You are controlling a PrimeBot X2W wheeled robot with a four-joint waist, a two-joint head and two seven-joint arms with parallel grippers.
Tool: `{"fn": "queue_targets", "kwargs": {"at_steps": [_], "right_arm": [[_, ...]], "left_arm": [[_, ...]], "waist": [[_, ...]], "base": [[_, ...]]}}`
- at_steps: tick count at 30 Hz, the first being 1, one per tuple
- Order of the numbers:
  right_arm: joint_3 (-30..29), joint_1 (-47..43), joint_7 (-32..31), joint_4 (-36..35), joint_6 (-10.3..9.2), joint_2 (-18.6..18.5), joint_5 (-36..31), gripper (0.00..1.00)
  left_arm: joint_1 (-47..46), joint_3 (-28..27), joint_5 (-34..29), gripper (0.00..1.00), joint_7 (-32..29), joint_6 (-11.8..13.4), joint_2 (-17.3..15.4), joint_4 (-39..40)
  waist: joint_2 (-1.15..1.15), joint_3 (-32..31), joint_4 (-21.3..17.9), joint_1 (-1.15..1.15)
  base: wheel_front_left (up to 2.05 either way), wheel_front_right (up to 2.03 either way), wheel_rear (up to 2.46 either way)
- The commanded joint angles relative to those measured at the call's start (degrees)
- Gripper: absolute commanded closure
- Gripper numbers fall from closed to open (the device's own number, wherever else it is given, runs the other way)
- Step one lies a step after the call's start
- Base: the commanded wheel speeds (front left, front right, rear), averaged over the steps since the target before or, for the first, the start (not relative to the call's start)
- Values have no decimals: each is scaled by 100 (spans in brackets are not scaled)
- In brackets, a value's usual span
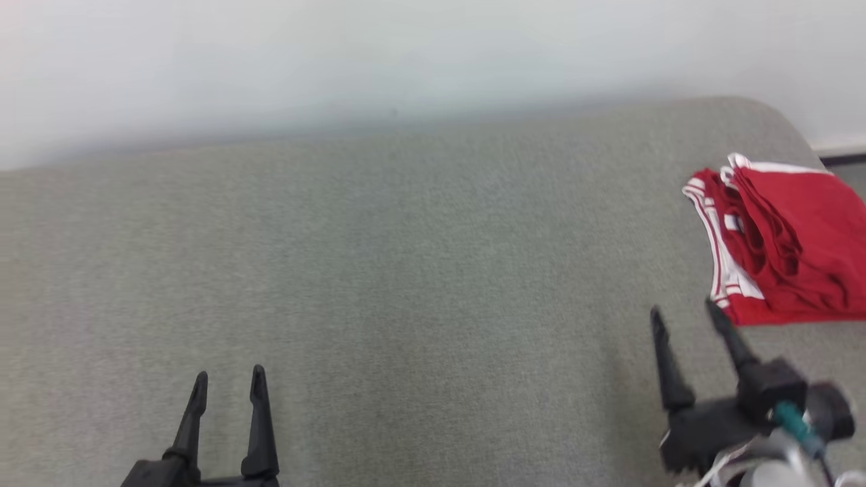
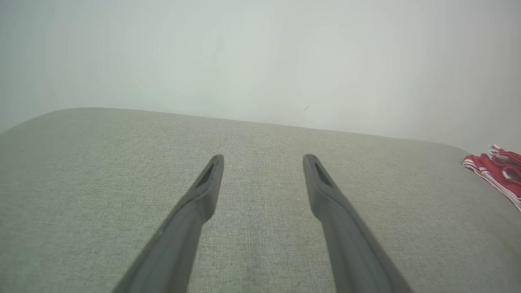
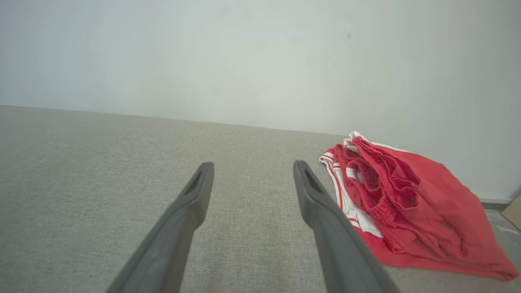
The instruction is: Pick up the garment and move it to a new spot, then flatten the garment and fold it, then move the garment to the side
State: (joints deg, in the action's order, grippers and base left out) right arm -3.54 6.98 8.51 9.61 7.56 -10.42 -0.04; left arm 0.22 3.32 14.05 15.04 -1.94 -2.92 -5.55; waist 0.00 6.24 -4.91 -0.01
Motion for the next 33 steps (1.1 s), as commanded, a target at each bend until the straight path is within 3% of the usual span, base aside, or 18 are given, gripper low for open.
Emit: {"fn": "queue_targets", "kwargs": {"at_steps": [1,9,15,33], "right_arm": [[-10,-144,71,34,-14,73,-30,0],[-37,-572,428,269,-15,635,-17,0],[50,-723,485,338,-15,738,-59,0],[-59,-781,557,337,-15,767,-16,0]], "left_arm": [[114,-9,21,0,15,44,3,-24],[402,-331,-53,0,15,242,3,-4],[546,-531,-67,0,15,332,4,-86],[567,-521,-302,0,15,170,3,-324]], "waist": [[0,-250,222,1],[0,-545,206,1],[0,-654,221,1],[0,-637,191,1]], "base": [[0,0,0],[0,0,0],[0,0,0],[0,0,0]]}}
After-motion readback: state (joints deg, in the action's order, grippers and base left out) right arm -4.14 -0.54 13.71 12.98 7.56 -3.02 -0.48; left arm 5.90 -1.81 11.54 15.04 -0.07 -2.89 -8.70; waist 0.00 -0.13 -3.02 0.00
